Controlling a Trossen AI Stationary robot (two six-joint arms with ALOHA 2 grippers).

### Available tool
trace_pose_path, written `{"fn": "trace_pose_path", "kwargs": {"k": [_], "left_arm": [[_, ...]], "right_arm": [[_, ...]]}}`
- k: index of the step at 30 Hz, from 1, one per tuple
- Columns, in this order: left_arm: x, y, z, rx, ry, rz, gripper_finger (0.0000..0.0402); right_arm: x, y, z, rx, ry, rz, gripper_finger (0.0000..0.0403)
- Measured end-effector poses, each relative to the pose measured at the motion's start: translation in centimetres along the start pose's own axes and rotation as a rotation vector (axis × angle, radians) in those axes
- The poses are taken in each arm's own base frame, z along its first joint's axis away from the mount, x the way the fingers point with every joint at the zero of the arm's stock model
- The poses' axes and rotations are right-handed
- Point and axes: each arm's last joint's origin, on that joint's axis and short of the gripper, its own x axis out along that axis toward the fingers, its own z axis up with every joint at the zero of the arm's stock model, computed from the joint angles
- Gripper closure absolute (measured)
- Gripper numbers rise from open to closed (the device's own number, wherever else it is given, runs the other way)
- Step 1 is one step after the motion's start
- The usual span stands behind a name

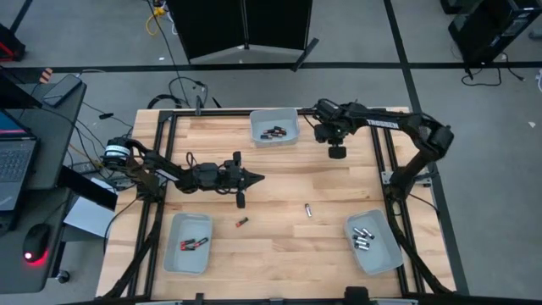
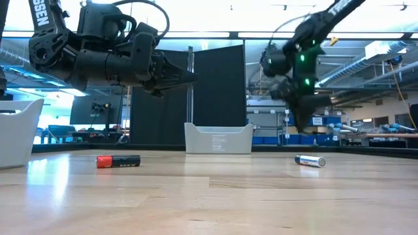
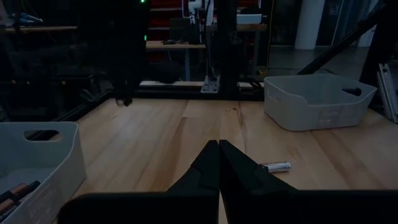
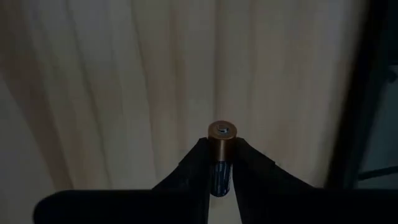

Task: Sort batteries
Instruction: Put the copper battery into the top gray bin

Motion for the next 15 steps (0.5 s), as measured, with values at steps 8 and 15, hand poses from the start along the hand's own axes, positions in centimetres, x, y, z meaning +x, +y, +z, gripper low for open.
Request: {"fn": "trace_pose_path", "kwargs": {"k": [8, 15], "left_arm": [[0.0, 0.0, 0.2, 0.0, -0.022, 0.0, 0.0396], [0.0, 0.0, 0.4, -0.009, -0.042, 0.0, 0.0396]], "right_arm": [[-5.5, 0.2, 4.9, 0.13, -0.219, -0.055, 0.0346], [-8.7, -1.4, 11.3, 0.22, -0.353, -0.074, 0.0347]]}}
